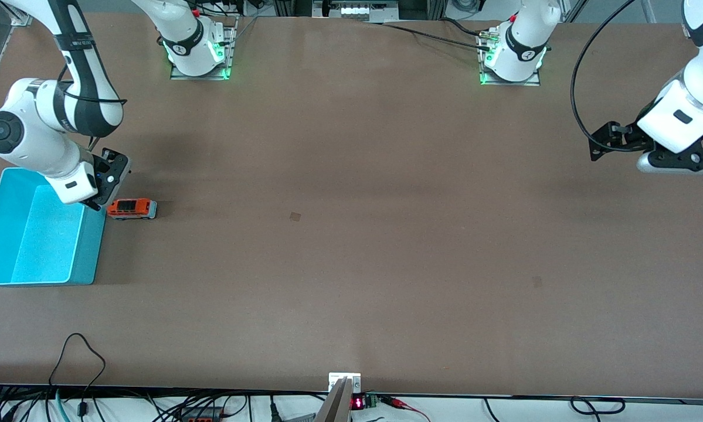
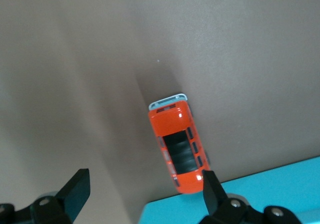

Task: Wind up bus and store in blue box
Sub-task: 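Reach the right gripper down to the bus beside the blue box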

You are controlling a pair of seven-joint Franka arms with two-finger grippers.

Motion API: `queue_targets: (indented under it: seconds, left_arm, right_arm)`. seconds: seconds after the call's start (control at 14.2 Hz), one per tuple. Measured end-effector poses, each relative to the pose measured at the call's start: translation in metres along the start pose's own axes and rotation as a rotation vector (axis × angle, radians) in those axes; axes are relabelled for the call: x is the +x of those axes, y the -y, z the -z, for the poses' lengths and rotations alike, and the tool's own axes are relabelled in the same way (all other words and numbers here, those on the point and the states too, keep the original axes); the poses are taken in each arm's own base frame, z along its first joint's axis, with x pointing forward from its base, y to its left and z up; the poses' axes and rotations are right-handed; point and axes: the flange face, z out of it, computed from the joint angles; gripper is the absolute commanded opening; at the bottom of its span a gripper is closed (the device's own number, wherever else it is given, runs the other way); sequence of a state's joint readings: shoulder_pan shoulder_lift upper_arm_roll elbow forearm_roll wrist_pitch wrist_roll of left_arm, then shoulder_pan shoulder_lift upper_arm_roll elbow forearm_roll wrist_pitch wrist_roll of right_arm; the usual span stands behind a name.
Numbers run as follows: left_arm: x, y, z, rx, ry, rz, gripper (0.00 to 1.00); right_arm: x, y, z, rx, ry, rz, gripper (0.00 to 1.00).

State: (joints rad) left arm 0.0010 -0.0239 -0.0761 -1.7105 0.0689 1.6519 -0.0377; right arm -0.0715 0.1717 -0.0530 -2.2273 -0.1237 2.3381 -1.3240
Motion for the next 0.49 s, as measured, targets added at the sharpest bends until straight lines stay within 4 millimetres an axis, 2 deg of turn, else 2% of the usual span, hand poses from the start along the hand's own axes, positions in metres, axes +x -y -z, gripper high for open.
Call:
queue_targets:
  seconds: [0.28,0.49]
  left_arm:
    - [-0.004,-0.007,0.001,0.001,-0.005,-0.011,1.0]
    - [-0.004,-0.007,0.001,0.001,-0.005,-0.012,1.0]
  right_arm:
    - [-0.01,-0.011,-0.019,-0.076,-0.015,0.1,1.0]
    - [-0.007,-0.015,-0.035,-0.091,-0.018,0.13,1.0]
